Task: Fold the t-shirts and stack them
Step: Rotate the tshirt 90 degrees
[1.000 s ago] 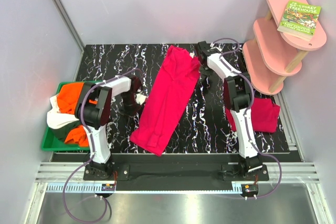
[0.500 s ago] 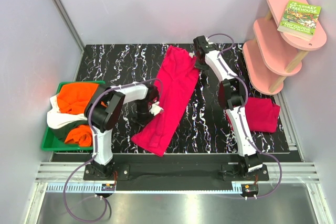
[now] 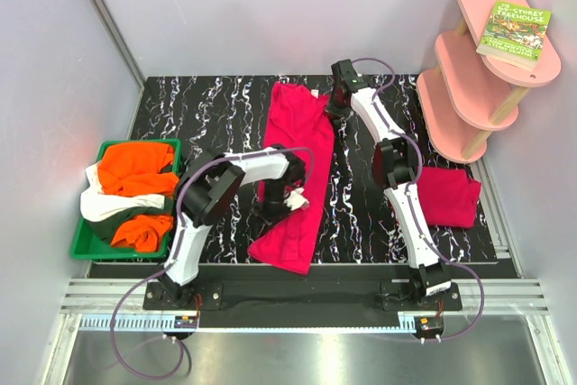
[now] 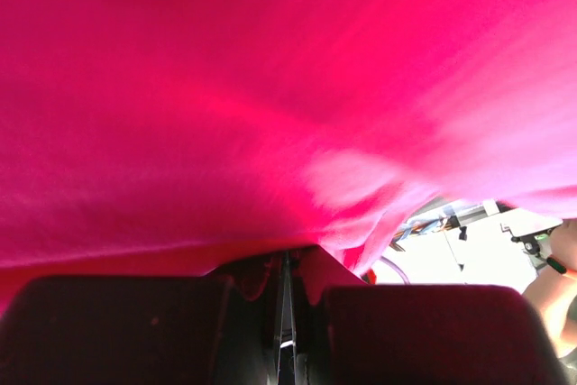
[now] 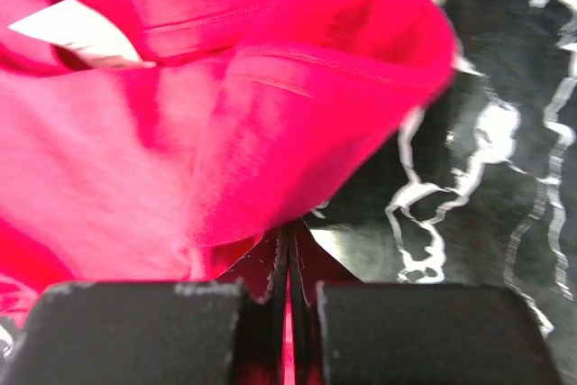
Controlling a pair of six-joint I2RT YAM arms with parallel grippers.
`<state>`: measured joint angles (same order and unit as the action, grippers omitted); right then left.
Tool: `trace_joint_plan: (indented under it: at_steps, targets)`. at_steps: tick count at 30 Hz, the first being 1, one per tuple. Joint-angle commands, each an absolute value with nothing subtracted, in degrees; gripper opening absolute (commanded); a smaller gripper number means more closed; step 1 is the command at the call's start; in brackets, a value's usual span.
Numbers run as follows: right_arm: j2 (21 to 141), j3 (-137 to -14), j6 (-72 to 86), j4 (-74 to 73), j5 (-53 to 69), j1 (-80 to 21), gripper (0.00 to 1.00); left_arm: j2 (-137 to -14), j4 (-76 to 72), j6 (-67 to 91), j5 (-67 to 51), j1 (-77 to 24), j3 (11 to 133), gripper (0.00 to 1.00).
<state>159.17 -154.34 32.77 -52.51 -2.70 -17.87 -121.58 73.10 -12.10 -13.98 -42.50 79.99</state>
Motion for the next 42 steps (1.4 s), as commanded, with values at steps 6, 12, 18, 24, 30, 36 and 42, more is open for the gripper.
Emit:
trace_joint_plan:
  at_steps: [6,12,18,24,30,36,42]
  targets:
    - [163.40,-152.85,30.41,-56.07,3.35,-18.90,0.00,-127.35,70.22,-11.78,-16.88,-44.30,91.40,0.08]
    - [154.62,-147.75,29.88,-52.83,-4.91,-17.93,0.04,-122.00,69.52,-13.00,-13.27,-42.55,89.65,0.11]
    - [145.75,-146.35,30.32,-52.03,-10.72,-17.49,0.47,-113.48,75.22,-14.41,-9.23,-34.65,92.88,0.20]
    - [134.14,-134.95,29.09,-51.33,-10.37,-18.45,0.57,-105.30,80.16,-20.11,-8.44,-24.81,100.80,0.35]
    - [121.39,-113.62,28.73,-45.72,-8.00,-23.63,0.48,-106.86,69.01,-16.79,-14.76,-19.69,100.37,0.35]
    - [106.89,-87.94,34.44,-34.37,-8.35,-31.54,0.06,-113.80,58.10,-10.55,-17.74,-18.63,102.74,0.23]
    - [98.71,-73.59,42.44,-31.46,-11.42,-40.49,0.02,-118.12,52.92,-6.86,-21.53,-18.28,105.12,0.19]
